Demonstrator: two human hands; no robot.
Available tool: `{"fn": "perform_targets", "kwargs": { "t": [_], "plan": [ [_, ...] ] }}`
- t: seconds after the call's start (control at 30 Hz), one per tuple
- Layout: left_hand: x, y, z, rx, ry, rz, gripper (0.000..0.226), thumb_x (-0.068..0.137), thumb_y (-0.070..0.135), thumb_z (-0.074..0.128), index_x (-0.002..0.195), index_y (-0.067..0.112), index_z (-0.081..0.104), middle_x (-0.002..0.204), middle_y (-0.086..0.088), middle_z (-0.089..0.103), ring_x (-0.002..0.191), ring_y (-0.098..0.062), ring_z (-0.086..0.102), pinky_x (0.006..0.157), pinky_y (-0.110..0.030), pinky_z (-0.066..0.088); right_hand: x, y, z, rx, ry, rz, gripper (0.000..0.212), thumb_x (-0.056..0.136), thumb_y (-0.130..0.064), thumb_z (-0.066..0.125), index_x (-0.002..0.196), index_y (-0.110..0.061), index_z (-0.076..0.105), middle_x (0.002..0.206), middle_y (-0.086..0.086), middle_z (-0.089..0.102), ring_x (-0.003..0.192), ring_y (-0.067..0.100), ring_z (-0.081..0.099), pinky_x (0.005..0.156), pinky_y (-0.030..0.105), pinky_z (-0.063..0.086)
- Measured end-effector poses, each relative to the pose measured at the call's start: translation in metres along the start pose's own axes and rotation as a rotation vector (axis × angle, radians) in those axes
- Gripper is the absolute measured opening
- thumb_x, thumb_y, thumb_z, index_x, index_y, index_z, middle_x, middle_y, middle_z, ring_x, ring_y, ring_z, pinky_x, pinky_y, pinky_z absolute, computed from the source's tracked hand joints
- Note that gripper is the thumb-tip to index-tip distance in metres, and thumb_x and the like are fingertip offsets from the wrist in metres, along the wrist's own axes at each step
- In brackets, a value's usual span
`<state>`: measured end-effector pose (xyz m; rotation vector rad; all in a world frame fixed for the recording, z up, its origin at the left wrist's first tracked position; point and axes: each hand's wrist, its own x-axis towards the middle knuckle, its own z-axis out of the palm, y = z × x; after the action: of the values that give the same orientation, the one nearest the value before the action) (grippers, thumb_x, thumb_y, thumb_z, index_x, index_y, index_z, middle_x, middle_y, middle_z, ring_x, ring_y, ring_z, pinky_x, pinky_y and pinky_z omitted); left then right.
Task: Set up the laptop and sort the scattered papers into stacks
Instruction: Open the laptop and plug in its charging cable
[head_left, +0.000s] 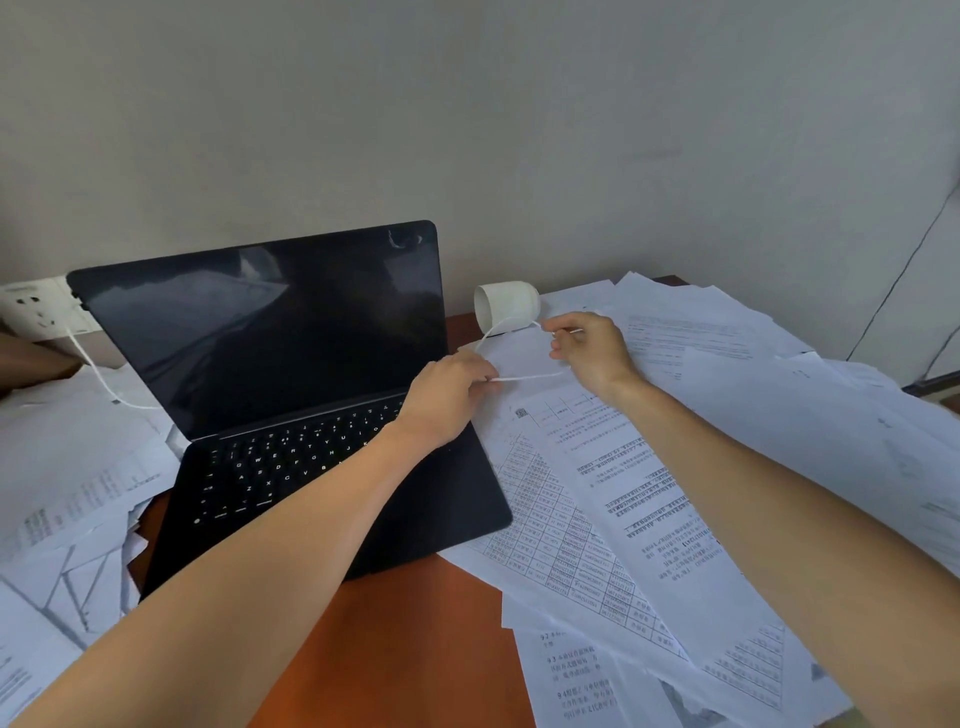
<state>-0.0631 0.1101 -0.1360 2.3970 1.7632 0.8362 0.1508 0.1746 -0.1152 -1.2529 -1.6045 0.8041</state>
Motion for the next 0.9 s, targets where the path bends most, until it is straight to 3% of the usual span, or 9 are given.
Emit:
{"fn": "perform_targets", "kwargs": {
  "t": [0.07, 0.17, 0.27, 0.37, 0.5, 0.6, 0.7, 0.8, 0.9],
  "plan": [
    [-0.002, -0.001, -0.005, 0.007, 0.061, 0.057, 0.018, 0.101, 0.013, 0.064, 0.104, 0.018, 0.08, 0.097, 0.002, 0.076, 0.087, -0.025, 0.07, 0.08, -0.034, 0.05, 0.0, 0.004, 0.001, -0.205, -0.041, -0.084, 0.027, 0.099, -0.002, 0.053, 0.107, -0.014, 0.075, 0.112, 0.005, 0.064, 0.099, 0.019, 0.063, 0.096, 0.03, 0.051],
    [-0.001, -0.001, -0.012, 0.075, 0.165, 0.132, 0.012, 0.099, 0.016, 0.07, 0.103, 0.017, 0.081, 0.082, 0.004, 0.067, 0.071, -0.026, 0.064, 0.076, -0.035, 0.042, -0.007, 0.003, 0.006, -0.368, -0.063, -0.244, 0.027, 0.1, -0.005, 0.053, 0.112, -0.016, 0.074, 0.124, 0.003, 0.06, 0.122, 0.02, 0.045, 0.103, 0.02, 0.033],
    [0.0, 0.005, -0.016, 0.073, 0.116, 0.093, 0.02, 0.103, 0.024, 0.064, 0.115, 0.02, 0.079, 0.088, 0.003, 0.058, 0.078, -0.022, 0.06, 0.071, -0.033, 0.04, -0.02, -0.008, 0.008, -0.298, -0.105, -0.354, 0.024, 0.1, -0.011, 0.054, 0.112, -0.018, 0.074, 0.123, -0.005, 0.062, 0.121, 0.009, 0.044, 0.099, 0.01, 0.029],
    [0.0, 0.008, -0.016, 0.015, 0.058, -0.003, 0.023, 0.105, 0.026, 0.06, 0.119, 0.022, 0.078, 0.093, 0.006, 0.057, 0.083, -0.017, 0.057, 0.07, -0.031, 0.041, -0.03, -0.015, 0.012, -0.223, -0.286, -0.3, 0.02, 0.1, -0.019, 0.059, 0.112, -0.018, 0.075, 0.112, -0.01, 0.069, 0.105, -0.012, 0.053, 0.086, 0.002, 0.036],
    [-0.006, 0.007, -0.011, -0.068, 0.037, -0.075, 0.022, 0.106, 0.011, 0.055, 0.117, 0.011, 0.074, 0.099, 0.004, 0.053, 0.09, -0.02, 0.059, 0.078, -0.031, 0.048, -0.028, -0.007, 0.024, -0.23, -0.347, -0.303, 0.018, 0.1, -0.022, 0.062, 0.109, -0.015, 0.076, 0.104, -0.006, 0.074, 0.098, 0.002, 0.062, 0.083, 0.007, 0.042],
    [-0.016, 0.002, -0.013, -0.105, 0.044, -0.11, 0.022, 0.103, 0.003, 0.055, 0.12, 0.008, 0.069, 0.11, 0.001, 0.052, 0.096, -0.016, 0.058, 0.085, -0.021, 0.046, -0.018, -0.003, 0.032, -0.231, -0.328, -0.314, 0.02, 0.1, -0.019, 0.062, 0.109, -0.013, 0.078, 0.104, 0.0, 0.076, 0.099, 0.01, 0.065, 0.087, 0.012, 0.046],
    [-0.026, -0.006, -0.017, -0.128, 0.088, -0.168, 0.016, 0.1, 0.004, 0.063, 0.113, 0.01, 0.07, 0.109, 0.0, 0.057, 0.093, -0.013, 0.058, 0.079, -0.01, 0.043, -0.009, 0.002, 0.044, -0.352, -0.278, -0.303, 0.02, 0.099, -0.025, 0.063, 0.113, -0.022, 0.078, 0.11, -0.001, 0.074, 0.112, 0.023, 0.056, 0.1, 0.035, 0.044],
    [-0.031, -0.01, -0.018, -0.204, 0.134, -0.224, 0.011, 0.098, 0.008, 0.069, 0.106, 0.012, 0.074, 0.104, 0.0, 0.065, 0.088, -0.009, 0.06, 0.077, -0.009, 0.045, -0.01, 0.005, 0.054, -0.574, -0.222, -0.319, 0.024, 0.1, -0.027, 0.061, 0.12, -0.025, 0.074, 0.123, -0.002, 0.069, 0.12, 0.028, 0.047, 0.1, 0.037, 0.035],
    [-0.032, -0.008, -0.015, -0.36, 0.176, -0.303, 0.011, 0.096, 0.005, 0.071, 0.101, 0.015, 0.073, 0.091, 0.0, 0.071, 0.077, -0.007, 0.066, 0.075, -0.015, 0.052, -0.02, 0.0, 0.056, -0.465, -0.33, -0.344, 0.032, 0.098, -0.026, 0.061, 0.13, -0.029, 0.066, 0.131, -0.005, 0.061, 0.129, 0.02, 0.04, 0.107, 0.034, 0.031]
  ]
}}
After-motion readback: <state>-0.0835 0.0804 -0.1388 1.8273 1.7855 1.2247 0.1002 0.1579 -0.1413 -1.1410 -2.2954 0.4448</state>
